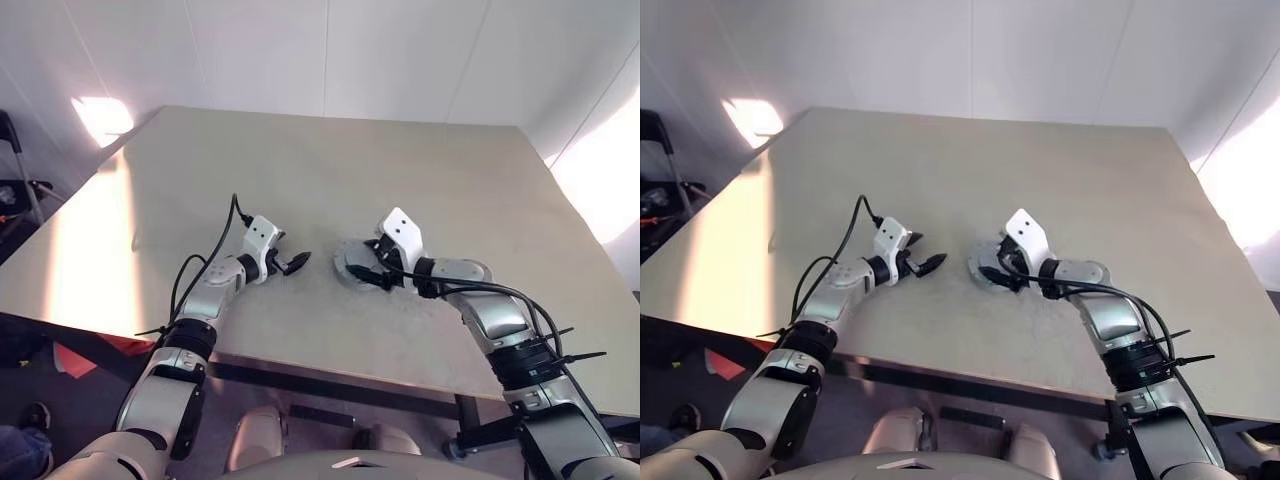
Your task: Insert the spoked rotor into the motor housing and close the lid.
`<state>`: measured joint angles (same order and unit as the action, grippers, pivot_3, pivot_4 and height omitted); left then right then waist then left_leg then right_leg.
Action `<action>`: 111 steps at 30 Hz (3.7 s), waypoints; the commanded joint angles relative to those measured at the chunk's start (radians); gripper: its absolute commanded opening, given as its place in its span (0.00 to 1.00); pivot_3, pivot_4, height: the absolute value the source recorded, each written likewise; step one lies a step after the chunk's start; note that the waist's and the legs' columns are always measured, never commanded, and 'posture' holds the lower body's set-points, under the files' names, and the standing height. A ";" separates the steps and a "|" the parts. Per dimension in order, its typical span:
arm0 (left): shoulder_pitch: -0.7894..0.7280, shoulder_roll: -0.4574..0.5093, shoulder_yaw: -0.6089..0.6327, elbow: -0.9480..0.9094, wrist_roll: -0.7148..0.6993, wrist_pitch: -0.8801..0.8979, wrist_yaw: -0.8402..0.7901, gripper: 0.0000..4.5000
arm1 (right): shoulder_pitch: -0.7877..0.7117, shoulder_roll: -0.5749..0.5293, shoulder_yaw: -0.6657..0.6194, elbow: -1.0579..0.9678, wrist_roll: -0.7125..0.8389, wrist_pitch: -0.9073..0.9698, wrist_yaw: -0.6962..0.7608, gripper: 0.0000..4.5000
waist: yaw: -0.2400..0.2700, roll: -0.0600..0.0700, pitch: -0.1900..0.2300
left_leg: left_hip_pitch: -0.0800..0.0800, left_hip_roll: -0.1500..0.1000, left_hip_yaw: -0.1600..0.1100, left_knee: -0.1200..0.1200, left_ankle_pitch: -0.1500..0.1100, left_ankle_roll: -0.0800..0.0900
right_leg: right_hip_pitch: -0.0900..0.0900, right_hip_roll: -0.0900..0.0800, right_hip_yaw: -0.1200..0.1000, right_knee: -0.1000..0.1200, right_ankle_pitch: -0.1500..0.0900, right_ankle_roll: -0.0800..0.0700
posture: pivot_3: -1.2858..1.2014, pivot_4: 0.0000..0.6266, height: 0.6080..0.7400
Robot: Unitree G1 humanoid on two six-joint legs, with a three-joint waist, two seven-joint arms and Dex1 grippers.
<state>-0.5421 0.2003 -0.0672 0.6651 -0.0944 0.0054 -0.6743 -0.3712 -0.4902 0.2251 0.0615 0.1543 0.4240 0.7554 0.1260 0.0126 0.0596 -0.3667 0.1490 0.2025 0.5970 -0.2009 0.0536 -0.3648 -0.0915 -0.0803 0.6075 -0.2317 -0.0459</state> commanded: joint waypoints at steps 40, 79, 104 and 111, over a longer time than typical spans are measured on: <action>-0.013 0.005 0.014 -0.042 -0.009 -0.002 0.005 1.00 | 0.140 -0.126 0.084 0.081 -0.049 -0.089 0.199 0.69 | 0.024 -0.006 -0.011 | 0.007 -0.005 -0.001 -0.002 -0.017 0.000 | 0.013 -0.002 0.003 -0.011 -0.011 0.009 | 0.52 0.00 1.00; 0.013 -0.001 0.015 -0.071 -0.011 0.005 0.019 1.00 | -0.002 -0.058 -0.066 0.160 0.118 0.116 0.196 0.69 | -0.001 -0.013 -0.013 | 0.026 -0.017 0.000 -0.020 -0.020 -0.002 | 0.029 -0.003 0.020 -0.034 -0.015 0.019 | 0.52 0.00 1.00; -0.004 -0.001 0.014 -0.043 -0.005 -0.005 0.019 1.00 | 0.003 0.064 -0.181 -0.094 0.179 -0.084 0.096 0.69 | -0.002 -0.007 -0.002 | -0.013 -0.011 -0.001 -0.012 -0.017 0.002 | -0.014 0.001 0.016 -0.003 -0.015 0.005 | 0.52 0.00 1.00; -0.011 0.000 0.013 -0.032 -0.002 -0.010 0.021 1.00 | -0.036 0.014 -0.079 0.025 -0.049 -0.228 0.028 0.69 | -0.005 -0.008 -0.002 | -0.019 -0.009 -0.001 -0.001 -0.016 0.001 | -0.019 0.001 0.016 0.004 -0.015 0.005 | 0.52 0.00 1.00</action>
<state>-0.5363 0.1939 -0.0627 0.6373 -0.0944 0.0081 -0.6540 -0.3833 -0.4579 0.1385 0.0938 0.1469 0.2509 0.7908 0.1205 0.0051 0.0580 -0.3853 0.1396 0.2016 0.5966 -0.2168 0.0545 -0.3831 -0.0904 -0.0640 0.6113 -0.2466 -0.0412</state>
